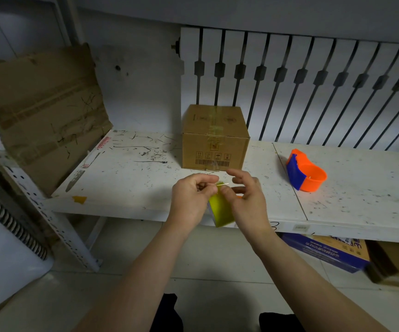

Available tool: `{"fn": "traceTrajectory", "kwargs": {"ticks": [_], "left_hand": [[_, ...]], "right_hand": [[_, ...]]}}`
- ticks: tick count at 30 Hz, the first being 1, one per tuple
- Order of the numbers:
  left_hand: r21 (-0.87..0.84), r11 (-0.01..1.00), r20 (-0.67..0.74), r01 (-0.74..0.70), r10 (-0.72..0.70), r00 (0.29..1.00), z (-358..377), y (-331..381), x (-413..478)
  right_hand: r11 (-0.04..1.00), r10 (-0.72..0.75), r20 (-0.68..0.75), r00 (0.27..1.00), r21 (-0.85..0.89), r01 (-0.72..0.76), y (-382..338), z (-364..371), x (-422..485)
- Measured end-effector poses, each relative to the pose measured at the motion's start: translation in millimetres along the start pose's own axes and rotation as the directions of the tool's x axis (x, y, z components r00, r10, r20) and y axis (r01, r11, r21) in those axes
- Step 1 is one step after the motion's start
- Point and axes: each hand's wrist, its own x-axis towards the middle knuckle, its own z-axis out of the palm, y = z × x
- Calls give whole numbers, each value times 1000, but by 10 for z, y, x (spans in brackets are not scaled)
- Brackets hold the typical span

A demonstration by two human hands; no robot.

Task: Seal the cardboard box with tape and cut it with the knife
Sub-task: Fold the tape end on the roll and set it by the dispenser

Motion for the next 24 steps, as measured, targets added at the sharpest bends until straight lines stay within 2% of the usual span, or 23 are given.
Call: {"fn": "traceTrajectory", "kwargs": {"ticks": [3, 6, 11, 16, 21, 24], "left_hand": [[20, 1000, 24, 6, -6, 1000, -11, 0, 10], [42, 999, 42, 13, -15, 999, -24, -12, 21], [15, 999, 85, 29, -30, 996, -40, -19, 40], [37, 999, 119, 31, -35, 992, -52, -30, 50], [28, 999, 126, 37, -41, 991, -49, -23, 39], [87, 996, 119, 4, -14, 993, -35, -6, 25]], "right_hand": [[997, -70, 10, 997, -21, 70, -8, -33, 35], [996, -73, 56, 996, -53, 76, -28, -57, 78], [983, -84, 38, 996, -162, 89, -7, -65, 121], [881, -202, 72, 977, -423, 213, 20, -70, 113], [811, -250, 79, 965, -528, 253, 11, -61, 110], [771, -244, 76, 967, -590, 241, -3, -43, 104]]}}
